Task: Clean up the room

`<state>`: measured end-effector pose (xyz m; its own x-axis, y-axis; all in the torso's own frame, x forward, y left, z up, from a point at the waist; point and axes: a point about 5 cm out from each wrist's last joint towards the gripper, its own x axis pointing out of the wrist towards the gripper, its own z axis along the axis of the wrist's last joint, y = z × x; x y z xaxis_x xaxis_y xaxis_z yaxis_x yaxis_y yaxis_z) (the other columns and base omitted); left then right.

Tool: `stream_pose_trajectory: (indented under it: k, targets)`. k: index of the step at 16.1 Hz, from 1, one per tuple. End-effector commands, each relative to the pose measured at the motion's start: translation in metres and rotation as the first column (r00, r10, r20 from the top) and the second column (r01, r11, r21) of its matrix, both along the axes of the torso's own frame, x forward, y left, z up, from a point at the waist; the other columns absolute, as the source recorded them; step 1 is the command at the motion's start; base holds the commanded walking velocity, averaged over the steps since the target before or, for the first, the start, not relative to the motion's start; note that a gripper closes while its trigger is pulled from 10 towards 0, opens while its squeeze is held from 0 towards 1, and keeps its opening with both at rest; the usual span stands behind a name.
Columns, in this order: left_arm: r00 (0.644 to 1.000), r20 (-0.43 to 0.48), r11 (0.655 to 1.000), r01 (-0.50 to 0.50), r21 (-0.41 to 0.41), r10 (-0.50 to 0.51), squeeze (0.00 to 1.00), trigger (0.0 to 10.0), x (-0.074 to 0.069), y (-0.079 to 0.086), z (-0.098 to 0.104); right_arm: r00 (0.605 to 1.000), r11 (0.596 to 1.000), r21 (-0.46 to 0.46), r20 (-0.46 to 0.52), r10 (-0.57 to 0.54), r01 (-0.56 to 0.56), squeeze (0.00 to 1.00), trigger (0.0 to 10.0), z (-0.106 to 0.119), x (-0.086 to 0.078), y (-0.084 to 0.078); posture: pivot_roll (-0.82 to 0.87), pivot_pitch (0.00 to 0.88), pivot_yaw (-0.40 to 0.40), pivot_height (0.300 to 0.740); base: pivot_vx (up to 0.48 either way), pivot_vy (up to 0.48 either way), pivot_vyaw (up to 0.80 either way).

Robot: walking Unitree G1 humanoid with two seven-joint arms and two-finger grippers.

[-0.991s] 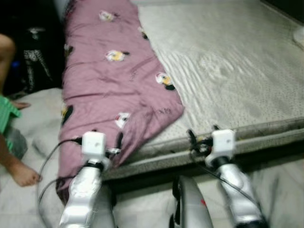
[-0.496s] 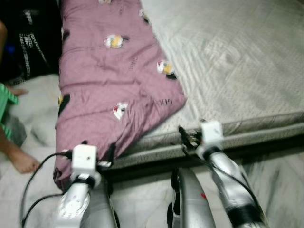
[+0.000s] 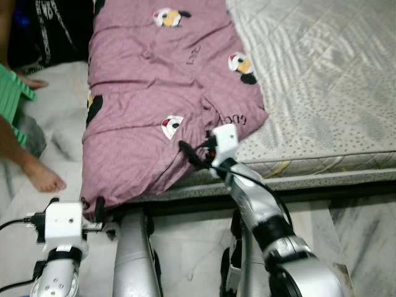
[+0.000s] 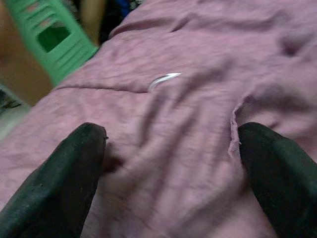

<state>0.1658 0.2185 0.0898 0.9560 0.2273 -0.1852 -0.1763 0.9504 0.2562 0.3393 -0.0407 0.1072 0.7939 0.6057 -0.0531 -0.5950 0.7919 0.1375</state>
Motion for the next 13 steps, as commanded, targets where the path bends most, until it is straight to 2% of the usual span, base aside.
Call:
stream_pose_trajectory:
  k: [1,3,4,6,7,8,9,10,11,13]
  targets:
    - [1.0,-0.007,1.0,0.001,0.003,-0.001,0.0,10.0,-0.002,-0.002,0.004,0.999,0.999,0.028,-0.015,0.042,-0.042,0.0,10.0,0.005,0.001,0.016,0.26,0.324,-0.004,0.567,0.0,0.0,0.0]
    - [1.0,-0.003,1.0,0.014,-0.007,-0.014,0.0,10.0,0.001,-0.005,0.006,0.999,1.0,0.019,-0.039,0.023,-0.022,0.0,10.0,0.006,0.004,0.023,0.26,0.322,-0.002,0.567,0.0,0.0,0.0]
    - [1.0,-0.003,1.0,0.022,-0.009,-0.022,0.0,10.0,0.002,-0.006,0.007,0.997,0.998,-0.047,-0.06,-0.045,0.042,0.0,10.0,-0.001,0.005,0.022,0.26,0.32,-0.002,0.567,0.0,0.0,0.0]
    - [1.0,-0.007,1.0,0.022,-0.009,-0.022,0.0,10.0,0.003,-0.006,0.007,0.979,0.986,-0.077,-0.136,-0.154,0.145,0.0,10.0,-0.015,0.006,0.01,0.25,0.318,-0.003,0.567,0.0,0.0,0.0]
    - [1.0,-0.009,1.0,0.023,-0.013,-0.023,0.0,10.0,0.005,-0.006,0.007,0.968,0.978,-0.098,-0.157,-0.195,0.181,0.0,5.2,-0.023,0.005,0.0,0.24,0.315,-0.007,0.567,0.0,0.0,0.0]
    - [1.0,-0.01,1.0,0.024,-0.016,-0.024,0.0,10.0,0.006,-0.007,0.007,0.959,0.969,-0.13,-0.165,-0.231,0.211,0.0,4.9,-0.029,0.003,-0.008,0.24,0.315,-0.008,0.567,0.0,0.0,0.0]
    - [1.0,-0.011,0.999,0.028,-0.02,-0.028,0.0,10.0,0.007,-0.009,0.006,0.933,0.947,-0.17,-0.194,-0.303,0.272,0.0,9.1,-0.038,0.003,-0.021,0.23,0.312,-0.009,0.567,0.0,0.0,0.0]
    - [0.999,-0.012,0.999,0.032,-0.024,-0.032,0.0,10.0,0.008,-0.01,0.005,0.899,0.923,-0.189,-0.228,-0.374,0.336,0.0,9.9,-0.045,0.002,-0.035,0.23,0.309,-0.012,0.567,0.0,0.0,0.0]
    - [0.999,-0.012,0.999,0.035,-0.029,-0.036,0.0,10.0,0.009,-0.011,0.004,0.864,0.896,-0.188,-0.245,-0.439,0.402,0.0,9.2,-0.048,0.0,-0.052,0.22,0.307,-0.013,0.567,0.0,0.0,0.0]
    - [0.999,-0.008,0.999,0.037,-0.036,-0.037,0.0,10.0,0.01,-0.013,0.004,0.821,0.857,-0.2,-0.253,-0.513,0.474,0.0,9.6,-0.055,-0.011,-0.08,0.21,0.301,-0.017,0.567,0.0,0.0,0.0]
